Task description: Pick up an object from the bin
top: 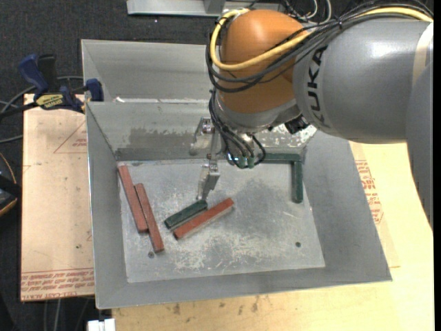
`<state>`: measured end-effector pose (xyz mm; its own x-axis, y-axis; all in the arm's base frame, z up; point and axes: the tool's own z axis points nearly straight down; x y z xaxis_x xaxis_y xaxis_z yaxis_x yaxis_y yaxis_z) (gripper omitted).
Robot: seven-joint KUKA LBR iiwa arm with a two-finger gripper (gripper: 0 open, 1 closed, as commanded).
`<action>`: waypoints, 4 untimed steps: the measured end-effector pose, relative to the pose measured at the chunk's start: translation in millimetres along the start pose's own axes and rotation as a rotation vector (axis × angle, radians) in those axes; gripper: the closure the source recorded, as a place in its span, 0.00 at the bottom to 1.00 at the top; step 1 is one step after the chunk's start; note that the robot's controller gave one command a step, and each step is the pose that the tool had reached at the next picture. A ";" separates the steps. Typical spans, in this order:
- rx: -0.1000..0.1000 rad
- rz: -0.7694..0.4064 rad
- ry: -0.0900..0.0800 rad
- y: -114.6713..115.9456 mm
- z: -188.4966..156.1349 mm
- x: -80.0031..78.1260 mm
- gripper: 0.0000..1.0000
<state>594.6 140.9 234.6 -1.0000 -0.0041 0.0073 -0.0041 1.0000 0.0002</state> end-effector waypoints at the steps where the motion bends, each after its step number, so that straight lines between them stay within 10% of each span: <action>1: -0.001 0.003 -0.008 -0.7 -5.1 -1.4 0.00; 3: 0.000 -0.189 -0.012 -2.4 113.4 13.5 0.00; 4: -0.004 -0.328 -0.024 1.8 155.6 8.2 1.00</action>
Offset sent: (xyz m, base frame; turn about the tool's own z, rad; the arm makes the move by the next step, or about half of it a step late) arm -0.0380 -0.0059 -0.1306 -0.0812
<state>585.3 142.6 79.1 -0.9454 -0.3255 -0.0172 -0.3255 0.9455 0.0023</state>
